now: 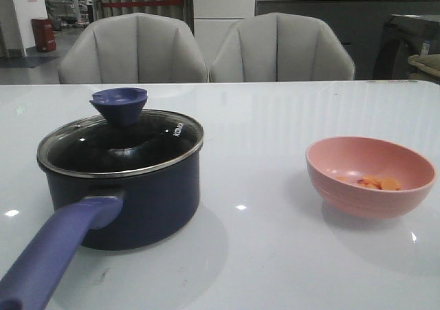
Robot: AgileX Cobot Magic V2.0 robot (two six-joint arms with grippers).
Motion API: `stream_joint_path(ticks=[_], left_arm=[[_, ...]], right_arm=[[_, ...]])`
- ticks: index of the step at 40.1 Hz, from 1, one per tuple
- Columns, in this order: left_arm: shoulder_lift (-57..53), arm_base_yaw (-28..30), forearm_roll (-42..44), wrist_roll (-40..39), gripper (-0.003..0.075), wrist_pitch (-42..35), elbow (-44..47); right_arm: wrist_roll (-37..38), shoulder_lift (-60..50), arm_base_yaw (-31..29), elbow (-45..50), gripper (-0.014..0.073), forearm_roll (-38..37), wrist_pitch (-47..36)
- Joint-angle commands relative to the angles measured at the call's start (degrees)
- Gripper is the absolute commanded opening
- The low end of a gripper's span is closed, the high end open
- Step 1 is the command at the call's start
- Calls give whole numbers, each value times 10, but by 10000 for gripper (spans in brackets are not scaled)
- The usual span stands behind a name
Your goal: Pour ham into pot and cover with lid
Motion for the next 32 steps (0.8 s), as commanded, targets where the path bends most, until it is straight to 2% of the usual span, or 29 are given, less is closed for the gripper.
stream_joint_path(ticks=[1,10,16,26,32], left_arm=[[55,0,-10,2,594,18,-78],[181,-17,-47,3,594,88,-187],[258,-100,-46,-14,594,94,-238],[379,-238,74,-159,594,135,-339],[441,-293,85,-190,594,158,-399]], right_arm=[[-2,-11,-2,6,161,-7,-48],[-2,-11,-2,6,161,-7,-48],[-2,-11,-2,6,161,-7,-48],[-2,-11,-2,6,161,-7,-48],[-2,-11,-2,6,161,-7,-48]])
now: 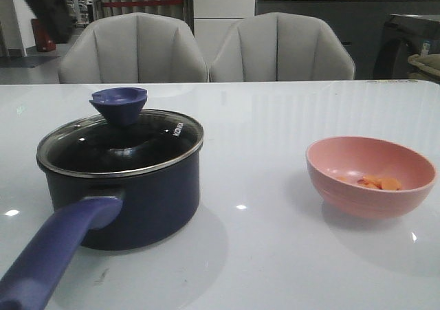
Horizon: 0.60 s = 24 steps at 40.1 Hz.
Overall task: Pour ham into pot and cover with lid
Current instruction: 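Lower the left gripper onto the purple lid knob and grasp it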
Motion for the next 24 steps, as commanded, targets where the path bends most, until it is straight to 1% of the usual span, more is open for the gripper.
stream_joint_path(ticks=[1,7,13,18,24], left_arm=[[28,-34,12,-35,594,-4,-62],[87,-56,12,-60,594,28,-123],[140,-61,-3,-62,594,70,-176],[167,-61,-5,-80,594,91,-191],[184,-61,-14,-92,594,93,-194]], right_arm=[[-2,-11,-2,6,161,-7,-48],[-2,-11,-2,6,161,-7,-48],[-2,-11,-2,6,161,-7,-48],[-2,-12,-2,6,161,-7,-48],[-2,-12,-2,6,161,-7,-48]])
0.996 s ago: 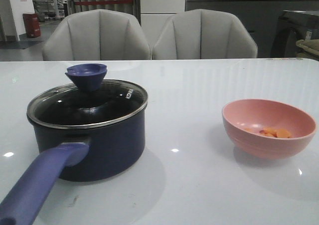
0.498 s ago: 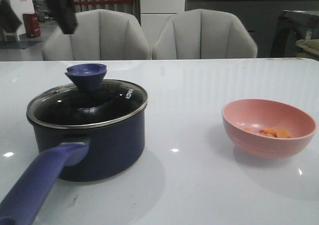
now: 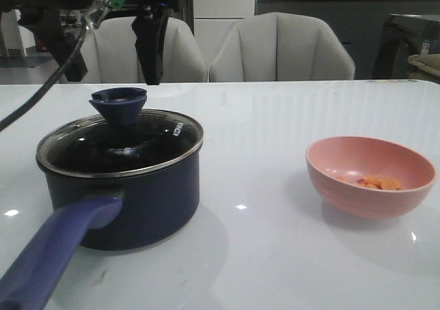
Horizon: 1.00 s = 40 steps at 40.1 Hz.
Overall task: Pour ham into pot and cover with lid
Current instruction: 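Lower the left gripper onto the purple lid knob and grasp it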
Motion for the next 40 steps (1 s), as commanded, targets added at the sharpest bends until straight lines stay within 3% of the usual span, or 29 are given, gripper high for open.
stream_joint_path(ticks=[1,16,31,35,40], left_arm=[[-13,-4,-7,-12,594,-10,-23],[11,3,-10,-44,594,-12,-23],[37,32,-76,-49,590,-5,-23],[37,32,-76,-47,542,-5,-23],[37,32,-76,-40,429,-5,-23]], right_arm=[[-2,-12,-2,6,161,-7,-48],[-2,-12,-2,6,161,-7,-48],[-2,-12,-2,6,161,-7,-48],[-2,-12,-2,6,161,-7,-48],[-2,-12,-2,6,161,-7,-48]])
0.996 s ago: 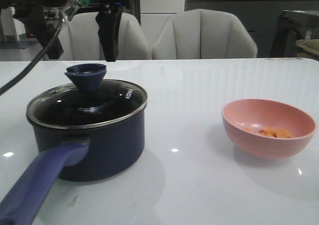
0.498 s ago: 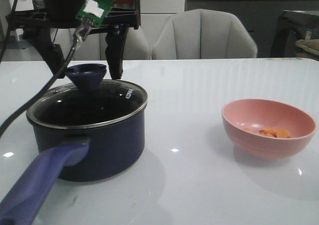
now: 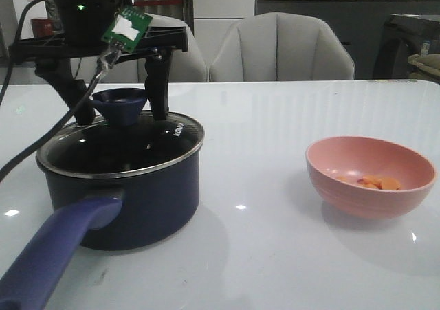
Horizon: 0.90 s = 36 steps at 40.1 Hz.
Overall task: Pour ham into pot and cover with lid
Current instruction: 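Lower the left gripper onto the purple lid knob and grasp it, then lift the glass lid off the pot with the left gripper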
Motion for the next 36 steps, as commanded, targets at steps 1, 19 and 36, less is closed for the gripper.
stream_joint_path(ticks=[1,19,36], left_arm=[[-24,1,-5,1,410,-8,-13],[-24,1,-7,2,283,-2,-14],[-24,1,0,52,283,56,-92]], right_arm=[[-2,-12,-2,6,161,-7,-48],[-2,-12,-2,6,161,-7,-48],[-2,-12,-2,6,161,-7,-48]])
